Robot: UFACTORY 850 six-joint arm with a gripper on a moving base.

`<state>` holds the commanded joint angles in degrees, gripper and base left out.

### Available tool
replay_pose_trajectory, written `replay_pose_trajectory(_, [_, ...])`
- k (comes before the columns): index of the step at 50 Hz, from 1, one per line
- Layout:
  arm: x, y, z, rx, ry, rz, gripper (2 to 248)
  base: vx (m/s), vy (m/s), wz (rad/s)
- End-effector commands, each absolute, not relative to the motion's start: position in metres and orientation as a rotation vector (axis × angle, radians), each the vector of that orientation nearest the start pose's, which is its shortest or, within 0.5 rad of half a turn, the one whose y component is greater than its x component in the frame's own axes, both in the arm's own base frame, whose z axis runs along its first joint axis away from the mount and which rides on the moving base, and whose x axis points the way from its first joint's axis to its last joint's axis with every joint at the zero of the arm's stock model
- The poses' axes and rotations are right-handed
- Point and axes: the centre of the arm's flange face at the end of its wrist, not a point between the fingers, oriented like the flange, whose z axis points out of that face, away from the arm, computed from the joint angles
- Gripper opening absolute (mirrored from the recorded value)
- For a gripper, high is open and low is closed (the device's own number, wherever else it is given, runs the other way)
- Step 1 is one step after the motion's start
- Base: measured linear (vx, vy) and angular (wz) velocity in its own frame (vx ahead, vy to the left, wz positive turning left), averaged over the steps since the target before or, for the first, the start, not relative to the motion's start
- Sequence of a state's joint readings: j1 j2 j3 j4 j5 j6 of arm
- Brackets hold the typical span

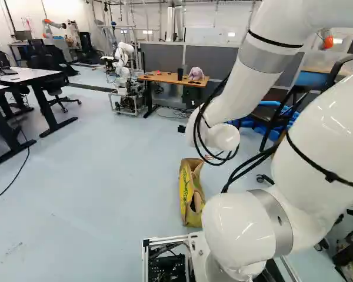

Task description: Pick up the bag on the ground and place it on the table

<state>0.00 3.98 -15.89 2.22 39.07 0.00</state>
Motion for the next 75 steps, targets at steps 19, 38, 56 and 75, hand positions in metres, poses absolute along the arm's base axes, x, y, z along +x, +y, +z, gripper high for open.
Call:
replay_pose_trajectory(19, [0.365, -0.003, 0.344, -2.877, 0.125, -1.269, 247, 0.0, 0.0, 0.0])
replay_pose_trajectory(38, [0.39, -0.003, 0.331, -2.973, 0.193, -0.982, 247, 0.0, 0.0, 0.0])
replay_pose_trajectory(56, [0.418, -0.001, 0.303, -3.043, 0.256, -0.652, 247, 0.0, 0.0, 0.0])
replay_pose_trajectory(75, [0.446, 0.002, 0.272, -3.067, 0.318, -0.307, 247, 0.0, 0.0, 0.0])
